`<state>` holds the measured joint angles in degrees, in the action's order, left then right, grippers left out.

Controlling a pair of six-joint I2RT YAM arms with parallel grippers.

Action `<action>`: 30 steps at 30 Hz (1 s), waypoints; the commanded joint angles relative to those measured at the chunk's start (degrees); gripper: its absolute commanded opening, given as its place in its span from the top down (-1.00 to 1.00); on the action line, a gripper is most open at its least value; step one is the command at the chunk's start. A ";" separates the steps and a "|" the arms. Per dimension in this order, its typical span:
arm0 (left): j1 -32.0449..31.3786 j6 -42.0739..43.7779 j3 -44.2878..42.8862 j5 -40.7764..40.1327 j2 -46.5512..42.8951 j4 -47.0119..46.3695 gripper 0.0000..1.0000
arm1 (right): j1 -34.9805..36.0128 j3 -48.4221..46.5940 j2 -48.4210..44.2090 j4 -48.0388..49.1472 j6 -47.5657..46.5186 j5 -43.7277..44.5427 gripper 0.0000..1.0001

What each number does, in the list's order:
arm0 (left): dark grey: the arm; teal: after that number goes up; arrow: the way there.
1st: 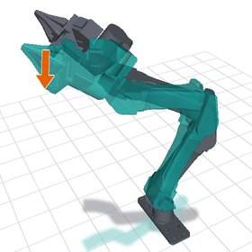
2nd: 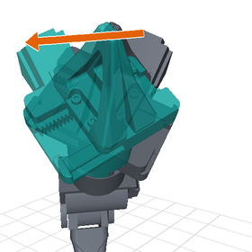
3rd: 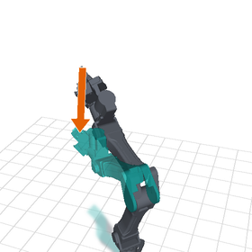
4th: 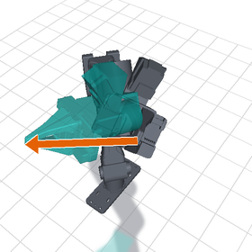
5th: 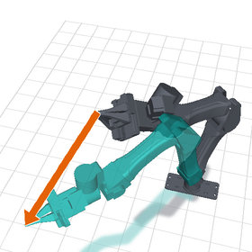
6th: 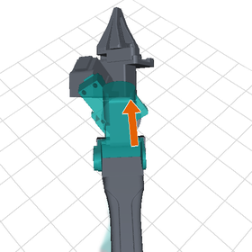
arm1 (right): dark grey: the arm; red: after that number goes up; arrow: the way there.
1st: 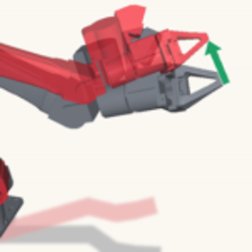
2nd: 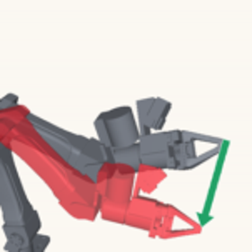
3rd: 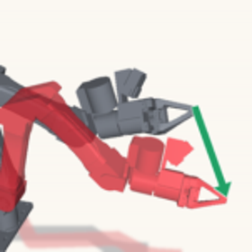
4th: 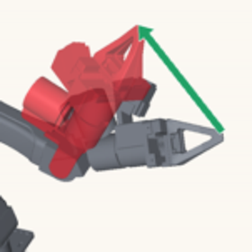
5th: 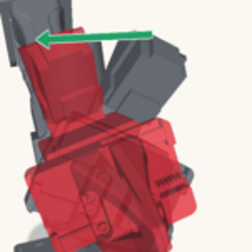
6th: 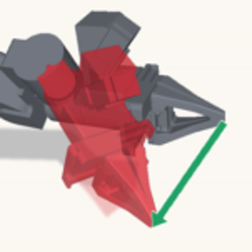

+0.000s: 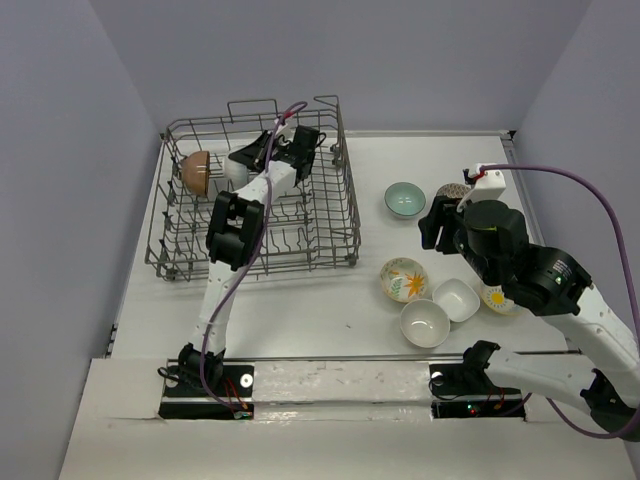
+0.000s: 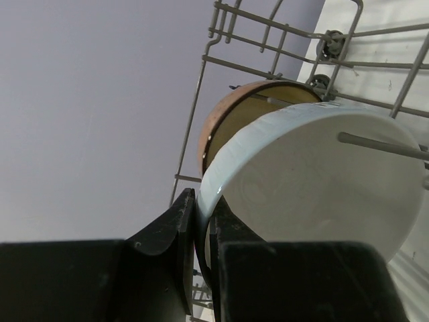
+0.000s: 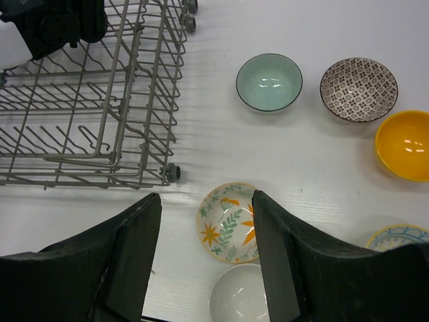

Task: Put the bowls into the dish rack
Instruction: Insert the bowl into the dish rack.

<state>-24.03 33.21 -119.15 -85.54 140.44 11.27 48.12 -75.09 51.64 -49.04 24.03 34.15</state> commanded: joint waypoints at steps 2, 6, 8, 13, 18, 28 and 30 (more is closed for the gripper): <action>-1.63 0.01 2.17 -1.03 0.80 -0.11 1.00 | 0.40 -0.06 -1.01 0.96 0.05 1.27 -0.25; -1.81 0.01 2.87 -1.39 0.97 -0.28 1.00 | 0.40 -0.32 -0.93 0.70 0.23 1.18 -0.25; -1.81 0.10 3.14 -1.47 0.89 -0.63 1.00 | 0.40 -0.32 -1.10 0.61 0.14 1.09 -0.25; -1.81 1.68 4.28 -2.00 0.10 -2.21 0.92 | 0.40 -0.50 -1.10 0.35 0.49 1.09 -0.25; -1.81 4.58 6.21 -2.18 -1.48 -6.25 0.43 | 0.40 -1.11 -0.93 0.08 0.40 1.09 -0.25; -1.98 7.13 9.46 -2.00 -3.68 -10.04 -0.32 | 0.40 -1.81 -0.92 -0.62 0.49 1.00 -0.25; -2.07 7.13 9.64 -1.83 -4.21 -10.12 -0.34 | 0.40 -1.81 -0.84 -0.80 0.58 0.92 -0.25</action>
<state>-24.99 39.90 -111.20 -84.62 139.85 1.39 48.12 -75.07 51.59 -49.74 24.21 34.15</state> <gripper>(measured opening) 0.660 0.624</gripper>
